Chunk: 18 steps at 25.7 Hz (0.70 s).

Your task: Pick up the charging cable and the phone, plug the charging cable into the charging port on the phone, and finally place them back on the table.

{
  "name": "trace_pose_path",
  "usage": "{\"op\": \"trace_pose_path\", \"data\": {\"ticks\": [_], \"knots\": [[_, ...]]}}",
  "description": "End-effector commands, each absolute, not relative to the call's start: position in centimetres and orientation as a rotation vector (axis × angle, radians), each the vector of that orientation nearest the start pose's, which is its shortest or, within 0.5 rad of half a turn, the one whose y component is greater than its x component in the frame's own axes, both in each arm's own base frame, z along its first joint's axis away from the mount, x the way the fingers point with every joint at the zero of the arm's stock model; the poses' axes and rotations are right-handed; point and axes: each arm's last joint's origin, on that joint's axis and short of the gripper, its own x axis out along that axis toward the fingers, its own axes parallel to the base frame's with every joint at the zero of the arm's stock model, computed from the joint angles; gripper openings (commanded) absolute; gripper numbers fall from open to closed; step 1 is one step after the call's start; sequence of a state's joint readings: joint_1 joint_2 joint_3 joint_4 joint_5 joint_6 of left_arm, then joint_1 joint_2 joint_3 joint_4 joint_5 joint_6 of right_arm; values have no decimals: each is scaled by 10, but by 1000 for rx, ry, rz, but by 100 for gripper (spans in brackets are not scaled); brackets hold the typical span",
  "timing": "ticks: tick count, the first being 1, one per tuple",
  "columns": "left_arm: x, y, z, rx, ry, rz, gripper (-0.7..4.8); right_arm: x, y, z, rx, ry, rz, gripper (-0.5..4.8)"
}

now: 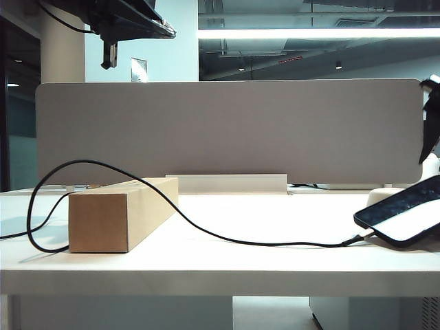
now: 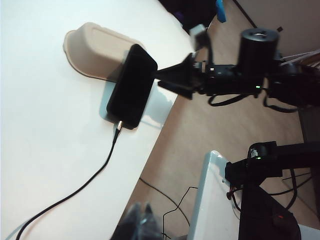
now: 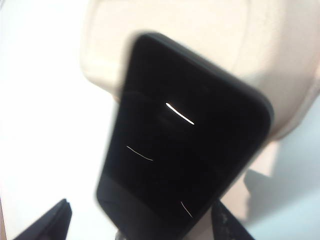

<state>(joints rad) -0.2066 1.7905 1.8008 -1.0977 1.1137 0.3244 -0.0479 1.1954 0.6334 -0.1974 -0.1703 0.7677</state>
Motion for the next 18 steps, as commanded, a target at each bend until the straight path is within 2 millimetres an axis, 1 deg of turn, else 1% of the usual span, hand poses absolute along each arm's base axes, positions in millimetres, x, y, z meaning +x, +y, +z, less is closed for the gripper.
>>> {"op": "trace_pose_path", "data": {"ticks": [1, 7, 8, 10, 11, 12, 13, 14, 15, 17, 18], "knots": [[340, -96, 363, -221, 795, -1309, -6, 224, -10, 211, 750, 743, -228, 382], [332, -94, 370, -180, 799, -1271, -6, 212, -17, 218, 713, 744, -242, 381], [328, -93, 375, -172, 790, -1270, -6, 209, -17, 220, 676, 746, -237, 381], [321, -91, 382, -143, 777, -1246, -6, 205, -19, 223, 659, 738, -231, 377], [316, -89, 387, -108, 773, -1214, -6, 202, -19, 226, 644, 726, -222, 349], [313, -88, 389, -78, 771, -1189, -6, 200, -18, 229, 629, 717, -214, 301], [308, -86, 394, -35, 771, -1144, -6, 197, -18, 234, 592, 692, -192, 215], [304, -85, 397, -13, 767, -1116, -6, 194, -18, 237, 568, 677, -179, 178], [298, -83, 403, 14, 751, -1088, -6, 188, -17, 244, 512, 638, -151, 91], [291, -80, 410, 32, 729, -1072, -6, 181, -16, 252, 458, 594, -125, 28], [289, -78, 413, 35, 719, -1065, -6, 178, -16, 255, 434, 575, -115, 11]]}}
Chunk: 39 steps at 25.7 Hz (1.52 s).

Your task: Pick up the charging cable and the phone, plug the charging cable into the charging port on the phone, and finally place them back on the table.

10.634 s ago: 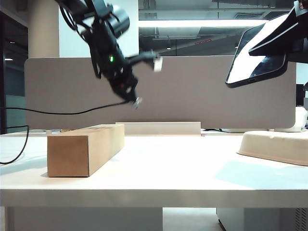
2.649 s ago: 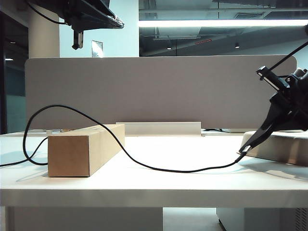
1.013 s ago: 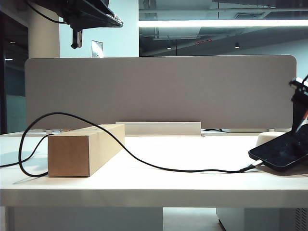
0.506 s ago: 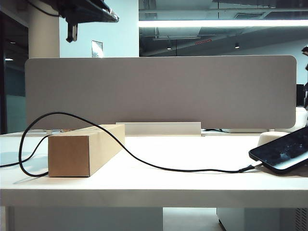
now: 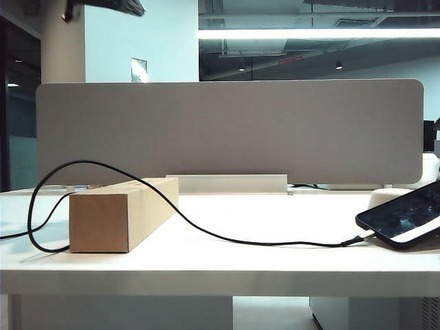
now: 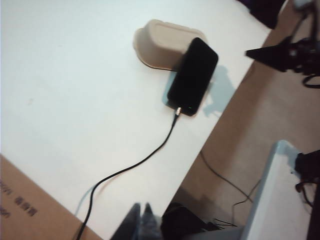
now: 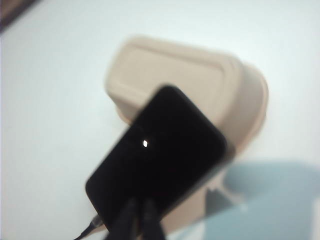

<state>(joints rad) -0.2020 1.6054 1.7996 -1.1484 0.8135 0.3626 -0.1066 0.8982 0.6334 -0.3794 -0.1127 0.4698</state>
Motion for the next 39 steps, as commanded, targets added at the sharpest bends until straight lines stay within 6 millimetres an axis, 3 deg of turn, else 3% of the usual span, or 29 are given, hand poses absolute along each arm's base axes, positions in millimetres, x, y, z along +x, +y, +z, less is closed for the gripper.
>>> {"op": "trace_pose_path", "data": {"ticks": [1, 6, 15, 22, 30, 39], "knots": [[286, -75, 416, 40, 710, -1050, -6, 175, -16, 258, 411, 557, -107, -2], [271, -69, 419, 109, 704, -942, -6, 160, -14, 273, 352, 459, -73, -2], [230, -55, 382, 169, 686, -703, -6, 144, -10, 276, 308, 397, 24, -2], [194, -46, 356, 157, 640, -633, -6, 110, -6, 252, 342, 284, 58, -2], [170, -42, 343, 175, 540, -612, -6, 77, -4, 223, 334, 100, 33, -3], [143, -35, 328, 204, 494, -550, -6, 79, -3, 205, 360, 110, 38, -3]]}}
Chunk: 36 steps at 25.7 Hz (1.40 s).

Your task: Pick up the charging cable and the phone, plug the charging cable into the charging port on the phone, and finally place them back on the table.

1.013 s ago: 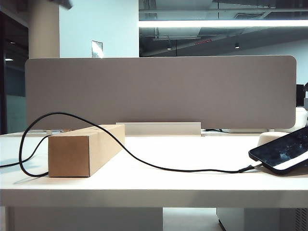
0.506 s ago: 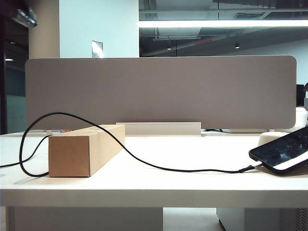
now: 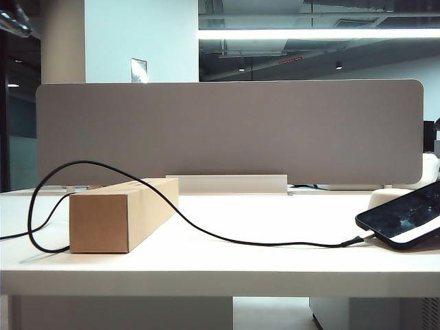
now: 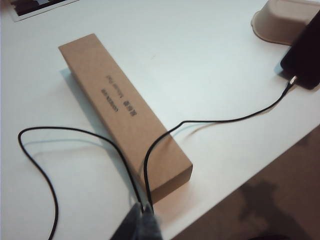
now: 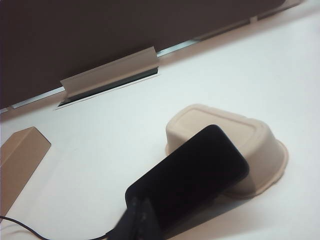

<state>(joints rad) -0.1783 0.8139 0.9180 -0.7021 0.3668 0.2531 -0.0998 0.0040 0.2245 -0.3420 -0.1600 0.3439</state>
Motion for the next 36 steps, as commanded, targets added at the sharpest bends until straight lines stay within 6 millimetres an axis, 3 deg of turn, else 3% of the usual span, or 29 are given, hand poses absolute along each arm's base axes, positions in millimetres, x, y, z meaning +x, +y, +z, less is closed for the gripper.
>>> {"op": "trace_pose_path", "data": {"ticks": [1, 10, 22, 32, 36], "knots": [[140, -34, 328, 207, 485, -544, -6, 79, -3, 203, 361, 113, 37, -3], [103, -27, 327, 224, 357, -503, -6, 94, -5, 169, 354, 63, 49, -3], [67, -18, 321, 190, 253, -422, -6, 97, 5, 155, 313, 102, 94, -3], [76, -20, 303, 121, 175, -407, -6, 96, 15, 155, 302, 110, 138, -1], [71, -18, 297, 75, 152, -355, -6, 96, 15, 155, 302, 111, 137, -1]]}}
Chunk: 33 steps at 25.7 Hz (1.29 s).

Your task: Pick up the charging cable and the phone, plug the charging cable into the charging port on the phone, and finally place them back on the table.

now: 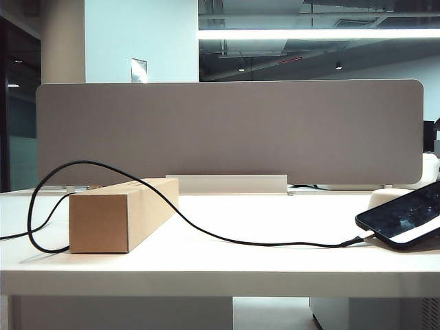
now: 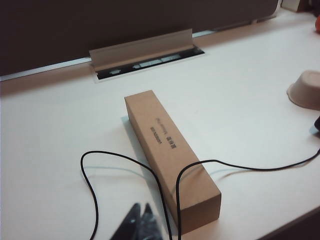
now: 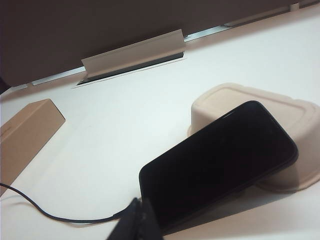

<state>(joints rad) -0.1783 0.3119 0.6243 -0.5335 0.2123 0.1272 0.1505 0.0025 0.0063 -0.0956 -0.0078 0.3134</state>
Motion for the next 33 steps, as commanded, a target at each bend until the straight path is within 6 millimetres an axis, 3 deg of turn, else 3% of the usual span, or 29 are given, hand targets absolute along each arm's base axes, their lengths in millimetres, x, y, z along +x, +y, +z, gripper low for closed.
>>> {"op": "trace_pose_path", "data": {"ticks": [1, 8, 17, 22, 29, 33], "knots": [[67, -17, 300, 64, 97, -341, -6, 96, 15, 155, 303, 111, 137, -1], [58, -14, 314, 151, -77, -307, -6, 96, 15, 155, 302, 111, 137, -1], [44, -14, 304, 212, -40, -377, -6, 96, 15, 153, 300, 129, 134, -2], [28, -11, 293, 224, -106, -358, -6, 96, 15, 150, 298, 158, 129, -2], [29, -10, 287, 175, -70, -348, -6, 96, 14, 151, 299, 157, 129, -1], [33, -11, 292, 145, -171, -334, -6, 96, 15, 151, 299, 157, 129, -2]]}}
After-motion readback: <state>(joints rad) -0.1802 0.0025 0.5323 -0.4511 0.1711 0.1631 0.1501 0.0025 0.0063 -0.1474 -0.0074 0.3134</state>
